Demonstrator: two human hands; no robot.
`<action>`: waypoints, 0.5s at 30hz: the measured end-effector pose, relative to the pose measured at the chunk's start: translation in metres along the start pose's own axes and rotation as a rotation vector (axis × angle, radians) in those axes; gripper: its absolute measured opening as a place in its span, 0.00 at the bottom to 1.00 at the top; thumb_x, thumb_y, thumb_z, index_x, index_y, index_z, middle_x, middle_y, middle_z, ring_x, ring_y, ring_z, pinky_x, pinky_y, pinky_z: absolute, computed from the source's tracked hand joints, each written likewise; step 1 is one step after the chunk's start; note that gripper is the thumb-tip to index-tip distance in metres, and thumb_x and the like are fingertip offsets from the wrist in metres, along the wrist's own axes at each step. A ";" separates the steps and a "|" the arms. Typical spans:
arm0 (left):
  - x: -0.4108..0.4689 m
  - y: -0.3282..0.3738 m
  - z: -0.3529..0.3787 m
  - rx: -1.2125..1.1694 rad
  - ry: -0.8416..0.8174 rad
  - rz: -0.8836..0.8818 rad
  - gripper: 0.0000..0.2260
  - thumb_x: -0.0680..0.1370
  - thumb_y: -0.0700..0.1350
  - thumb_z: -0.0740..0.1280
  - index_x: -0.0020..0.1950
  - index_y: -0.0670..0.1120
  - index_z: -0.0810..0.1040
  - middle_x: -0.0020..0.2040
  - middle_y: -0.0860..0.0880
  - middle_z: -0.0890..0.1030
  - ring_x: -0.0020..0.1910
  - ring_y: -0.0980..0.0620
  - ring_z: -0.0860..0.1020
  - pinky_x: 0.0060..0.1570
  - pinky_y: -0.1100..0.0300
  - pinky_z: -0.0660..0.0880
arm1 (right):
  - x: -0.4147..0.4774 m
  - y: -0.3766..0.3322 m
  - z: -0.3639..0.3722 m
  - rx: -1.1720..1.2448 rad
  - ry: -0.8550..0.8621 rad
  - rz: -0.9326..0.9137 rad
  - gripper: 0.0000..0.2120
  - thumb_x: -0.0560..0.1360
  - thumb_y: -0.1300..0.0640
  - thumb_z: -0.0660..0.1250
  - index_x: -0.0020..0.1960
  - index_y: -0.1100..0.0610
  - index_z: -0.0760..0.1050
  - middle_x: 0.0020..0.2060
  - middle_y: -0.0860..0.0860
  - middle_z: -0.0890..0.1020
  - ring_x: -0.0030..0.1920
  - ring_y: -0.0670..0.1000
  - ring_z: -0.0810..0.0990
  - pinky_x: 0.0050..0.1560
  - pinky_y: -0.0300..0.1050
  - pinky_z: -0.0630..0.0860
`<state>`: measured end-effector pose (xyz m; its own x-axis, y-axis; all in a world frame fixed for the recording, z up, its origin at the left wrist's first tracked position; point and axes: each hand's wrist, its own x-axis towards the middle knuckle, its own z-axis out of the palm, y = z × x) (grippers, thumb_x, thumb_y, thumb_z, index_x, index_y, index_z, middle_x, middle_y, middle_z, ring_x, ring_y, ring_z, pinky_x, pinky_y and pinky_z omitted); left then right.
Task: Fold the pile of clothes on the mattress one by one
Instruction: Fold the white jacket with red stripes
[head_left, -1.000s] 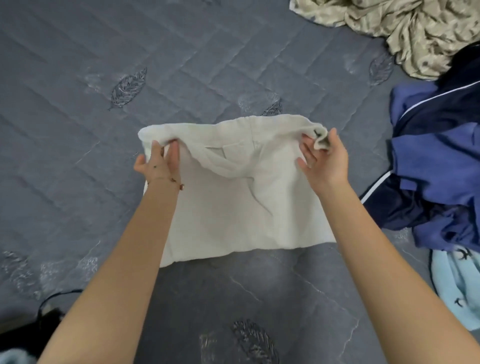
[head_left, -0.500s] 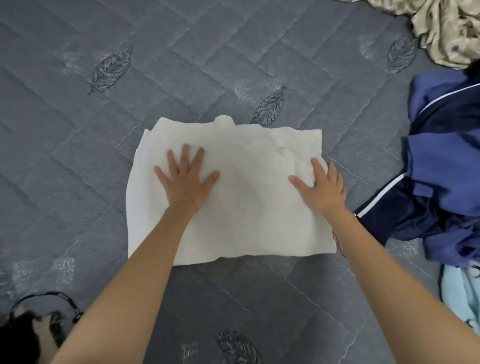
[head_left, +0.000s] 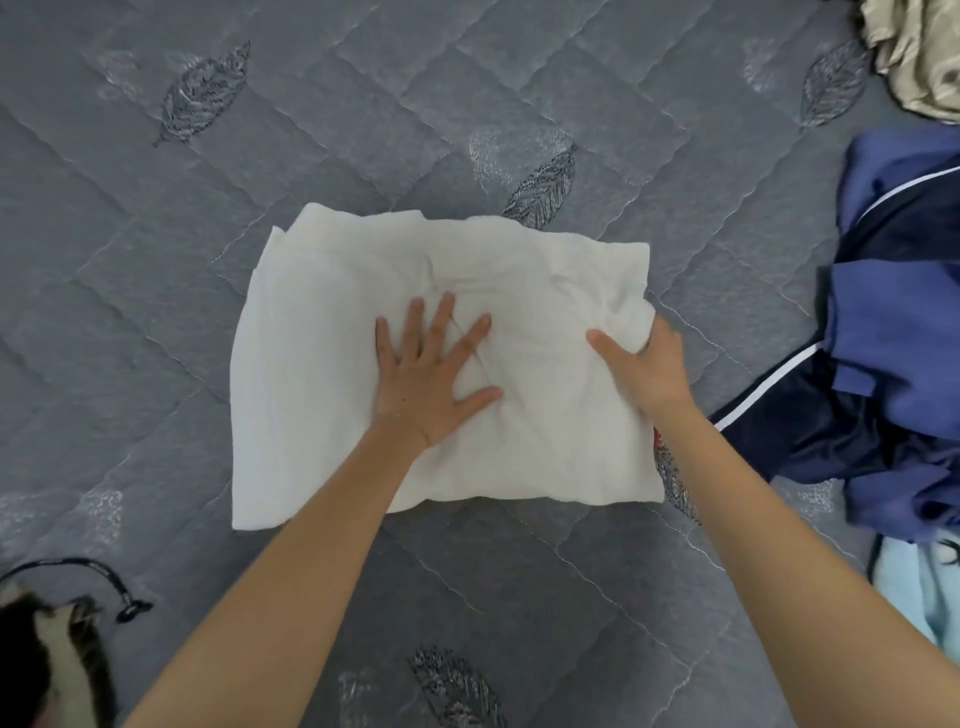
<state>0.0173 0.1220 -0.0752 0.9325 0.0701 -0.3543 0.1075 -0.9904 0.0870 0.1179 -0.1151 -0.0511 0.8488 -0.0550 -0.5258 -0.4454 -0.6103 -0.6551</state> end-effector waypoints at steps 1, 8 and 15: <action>0.002 0.002 -0.002 0.000 -0.018 0.001 0.36 0.71 0.75 0.40 0.72 0.64 0.29 0.77 0.51 0.32 0.76 0.41 0.36 0.70 0.34 0.36 | -0.001 -0.001 -0.002 0.080 -0.041 -0.019 0.32 0.70 0.45 0.74 0.69 0.55 0.68 0.66 0.53 0.72 0.68 0.53 0.70 0.68 0.54 0.68; -0.042 0.029 -0.031 -0.587 0.102 0.030 0.30 0.78 0.59 0.62 0.77 0.57 0.56 0.78 0.49 0.53 0.77 0.47 0.51 0.74 0.44 0.49 | -0.026 0.002 -0.008 0.342 -0.304 0.021 0.36 0.71 0.54 0.75 0.69 0.42 0.56 0.60 0.36 0.74 0.58 0.38 0.76 0.58 0.45 0.75; -0.074 0.055 -0.062 -1.381 -0.040 -0.083 0.29 0.75 0.61 0.63 0.73 0.65 0.54 0.71 0.67 0.60 0.69 0.71 0.60 0.68 0.70 0.59 | -0.057 -0.064 -0.001 0.662 -0.321 -0.040 0.30 0.73 0.64 0.71 0.68 0.48 0.62 0.60 0.47 0.78 0.57 0.49 0.81 0.47 0.45 0.81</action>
<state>-0.0249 0.0700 0.0135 0.8988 0.0955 -0.4277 0.4342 -0.0622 0.8986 0.0983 -0.0732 0.0216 0.7878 0.2537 -0.5613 -0.5810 0.0035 -0.8139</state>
